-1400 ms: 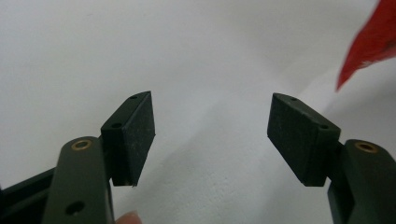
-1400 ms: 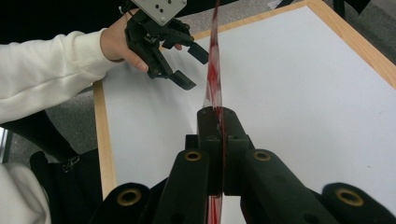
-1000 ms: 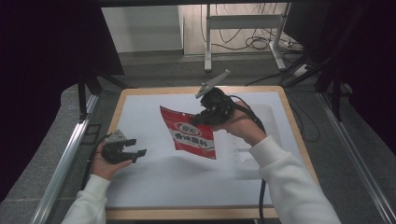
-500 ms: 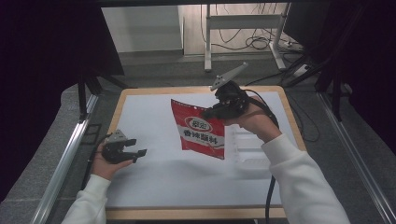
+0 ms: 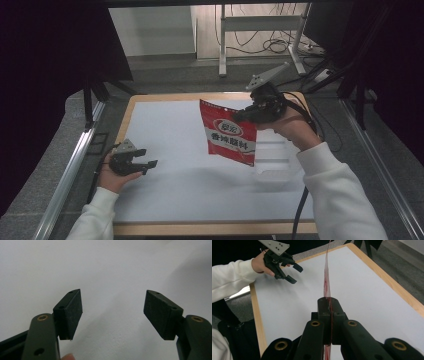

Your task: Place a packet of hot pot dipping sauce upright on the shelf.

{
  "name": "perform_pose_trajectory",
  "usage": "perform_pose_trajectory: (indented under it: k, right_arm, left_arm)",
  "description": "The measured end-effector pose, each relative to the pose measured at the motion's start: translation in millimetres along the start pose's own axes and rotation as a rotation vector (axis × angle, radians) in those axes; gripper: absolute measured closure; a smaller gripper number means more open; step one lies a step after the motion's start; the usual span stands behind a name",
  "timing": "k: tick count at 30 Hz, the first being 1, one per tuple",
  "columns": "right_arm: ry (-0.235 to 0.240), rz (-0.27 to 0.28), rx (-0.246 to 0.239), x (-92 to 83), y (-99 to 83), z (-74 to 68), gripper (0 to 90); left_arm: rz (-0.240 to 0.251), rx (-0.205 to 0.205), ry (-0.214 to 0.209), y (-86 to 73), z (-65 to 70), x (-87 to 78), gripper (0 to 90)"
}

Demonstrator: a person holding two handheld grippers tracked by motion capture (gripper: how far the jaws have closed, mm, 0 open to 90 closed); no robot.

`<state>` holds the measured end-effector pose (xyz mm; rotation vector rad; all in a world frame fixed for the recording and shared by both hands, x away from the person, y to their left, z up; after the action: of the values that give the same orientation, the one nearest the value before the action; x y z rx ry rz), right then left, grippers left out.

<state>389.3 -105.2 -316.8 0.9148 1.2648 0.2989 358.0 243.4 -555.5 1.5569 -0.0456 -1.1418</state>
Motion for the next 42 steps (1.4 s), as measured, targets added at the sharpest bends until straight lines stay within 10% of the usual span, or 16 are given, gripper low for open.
perform_pose_trajectory:
  k: [42]
  right_arm:
    - [-0.115,0.051,0.103,-79.5,-62.5,58.2,89.4]
  left_arm:
    - [-0.006,0.023,0.017,0.0,0.9,1.7,30.0]
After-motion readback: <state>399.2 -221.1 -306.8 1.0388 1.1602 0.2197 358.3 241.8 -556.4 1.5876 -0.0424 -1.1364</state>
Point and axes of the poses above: each handheld gripper's, and its own axes: x roughly forward along the jaws, y roughly out of its top, z roughly to its right, the point moved 6 cm from there along x, roughly forward along the jaws, and after that the axes turned 4 degrees about -y, right-handed, at the moved point
